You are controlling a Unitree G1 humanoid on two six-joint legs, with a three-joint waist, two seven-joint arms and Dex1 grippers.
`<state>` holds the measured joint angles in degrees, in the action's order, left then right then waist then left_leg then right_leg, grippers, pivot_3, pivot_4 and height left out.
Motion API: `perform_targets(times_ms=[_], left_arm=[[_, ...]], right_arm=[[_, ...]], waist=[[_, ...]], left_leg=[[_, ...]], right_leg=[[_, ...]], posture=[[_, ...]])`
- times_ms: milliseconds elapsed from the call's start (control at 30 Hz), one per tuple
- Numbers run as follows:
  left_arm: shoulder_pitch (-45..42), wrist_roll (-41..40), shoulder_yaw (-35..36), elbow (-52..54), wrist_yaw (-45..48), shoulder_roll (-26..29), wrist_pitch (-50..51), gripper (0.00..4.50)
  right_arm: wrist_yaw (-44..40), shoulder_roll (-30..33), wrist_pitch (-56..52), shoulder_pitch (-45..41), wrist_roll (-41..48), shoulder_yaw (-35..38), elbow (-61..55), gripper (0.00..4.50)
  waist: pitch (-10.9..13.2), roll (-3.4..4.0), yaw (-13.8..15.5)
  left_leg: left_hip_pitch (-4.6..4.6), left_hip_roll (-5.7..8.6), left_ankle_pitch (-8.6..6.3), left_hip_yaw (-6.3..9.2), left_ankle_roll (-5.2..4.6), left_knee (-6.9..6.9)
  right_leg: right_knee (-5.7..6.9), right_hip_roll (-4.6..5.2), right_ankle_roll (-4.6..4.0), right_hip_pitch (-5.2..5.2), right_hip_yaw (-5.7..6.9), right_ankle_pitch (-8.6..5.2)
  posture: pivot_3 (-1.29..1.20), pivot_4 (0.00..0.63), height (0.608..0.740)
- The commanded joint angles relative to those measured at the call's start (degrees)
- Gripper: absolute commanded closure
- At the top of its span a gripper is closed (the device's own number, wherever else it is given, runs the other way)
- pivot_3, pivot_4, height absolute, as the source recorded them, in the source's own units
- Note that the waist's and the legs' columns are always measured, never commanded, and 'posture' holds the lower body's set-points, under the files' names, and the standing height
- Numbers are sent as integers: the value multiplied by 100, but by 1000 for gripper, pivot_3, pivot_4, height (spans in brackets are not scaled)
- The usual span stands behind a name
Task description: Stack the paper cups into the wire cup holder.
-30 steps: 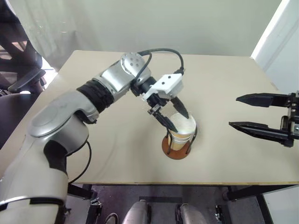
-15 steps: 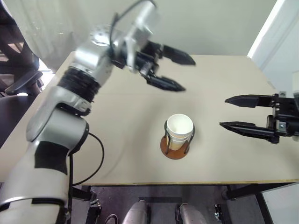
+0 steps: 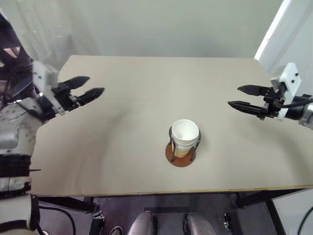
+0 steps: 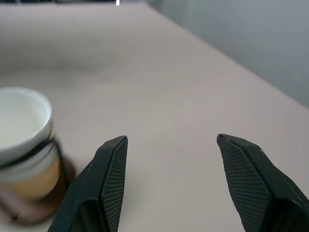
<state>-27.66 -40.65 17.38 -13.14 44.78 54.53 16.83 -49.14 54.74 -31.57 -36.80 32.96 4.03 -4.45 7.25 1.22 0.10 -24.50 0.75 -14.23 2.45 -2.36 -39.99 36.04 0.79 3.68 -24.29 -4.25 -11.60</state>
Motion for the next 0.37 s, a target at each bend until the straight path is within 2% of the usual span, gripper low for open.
perform_targets(times_ms=[33, 167, 367], left_arm=[[627, 46, 818, 810, -734, -135, 279, 583], [1561, 106, 1332, 1560, -1327, -345, 744, 583], [2317, -47, 1919, 2262, -1984, -732, 1391, 583]], right_arm=[[-22, -387, 445, -578, -443, -124, 785, 1486], [-112, -879, 851, -947, -830, -249, 1637, 1486], [101, -1152, 940, -1409, -1749, -663, 2527, 1486]], waist=[[1, -2, 7], [2, -4, 3], [3, -8, -16]], left_leg=[[7, 2, 2, -4, -1, 3], [22, 1, 4, -1, 2, 18], [40, 2, 13, 8, -8, 67]], right_leg=[[4, 1, -14, 4, 1, -2], [5, -3, -92, 4, 1, 7], [12, -5, -147, -7, -5, 41]], posture=[[0, 150, 740], [0, 150, 740], [0, 150, 740]])
